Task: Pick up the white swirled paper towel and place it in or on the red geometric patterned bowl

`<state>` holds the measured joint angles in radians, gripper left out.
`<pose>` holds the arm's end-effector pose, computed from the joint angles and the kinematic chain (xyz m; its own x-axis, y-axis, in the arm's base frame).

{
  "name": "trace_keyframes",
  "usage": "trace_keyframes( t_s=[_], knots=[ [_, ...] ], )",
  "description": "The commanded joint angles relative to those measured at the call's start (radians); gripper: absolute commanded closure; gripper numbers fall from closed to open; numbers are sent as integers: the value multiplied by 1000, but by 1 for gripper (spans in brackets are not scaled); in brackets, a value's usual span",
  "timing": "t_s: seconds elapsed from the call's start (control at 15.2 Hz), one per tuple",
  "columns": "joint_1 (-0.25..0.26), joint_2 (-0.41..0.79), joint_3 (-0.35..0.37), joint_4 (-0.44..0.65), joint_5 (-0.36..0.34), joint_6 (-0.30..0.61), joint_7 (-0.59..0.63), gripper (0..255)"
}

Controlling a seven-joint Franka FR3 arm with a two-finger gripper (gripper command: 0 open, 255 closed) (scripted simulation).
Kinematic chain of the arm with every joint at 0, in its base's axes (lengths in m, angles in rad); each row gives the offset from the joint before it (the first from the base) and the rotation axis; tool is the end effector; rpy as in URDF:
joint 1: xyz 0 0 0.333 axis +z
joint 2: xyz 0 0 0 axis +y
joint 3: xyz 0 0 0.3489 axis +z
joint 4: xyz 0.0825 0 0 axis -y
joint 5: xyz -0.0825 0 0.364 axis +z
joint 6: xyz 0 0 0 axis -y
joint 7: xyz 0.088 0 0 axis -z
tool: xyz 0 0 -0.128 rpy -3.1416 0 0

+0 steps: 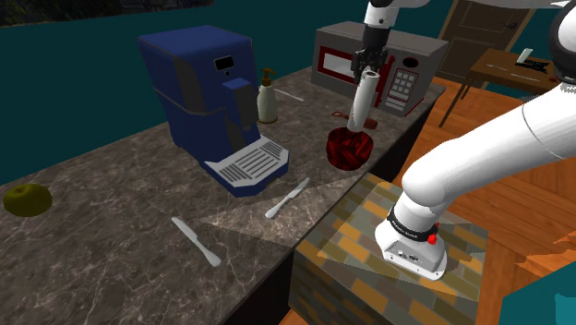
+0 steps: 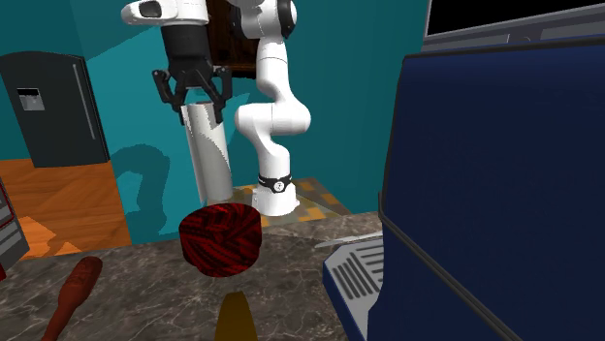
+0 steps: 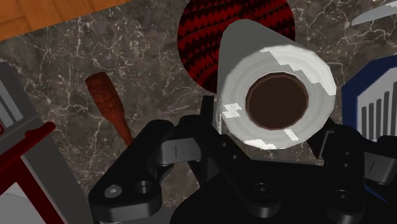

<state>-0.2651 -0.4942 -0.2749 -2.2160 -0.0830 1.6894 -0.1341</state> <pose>0.3011 -0.2137 0.5667 0.9357 -0.3505 -0.0402 -0.3523 -0.9344 -0.0531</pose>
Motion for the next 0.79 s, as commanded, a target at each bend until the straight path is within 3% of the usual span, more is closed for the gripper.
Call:
trace_keyframes(
  t_s=[0.0,0.46,0.73],
  knots=[
    [-1,-1,-2,-31,-2,30,0,255],
    [-4,3,-11,-124,-7,128,-3,255],
    [-4,3,-11,-124,-7,128,-3,255]
  ],
)
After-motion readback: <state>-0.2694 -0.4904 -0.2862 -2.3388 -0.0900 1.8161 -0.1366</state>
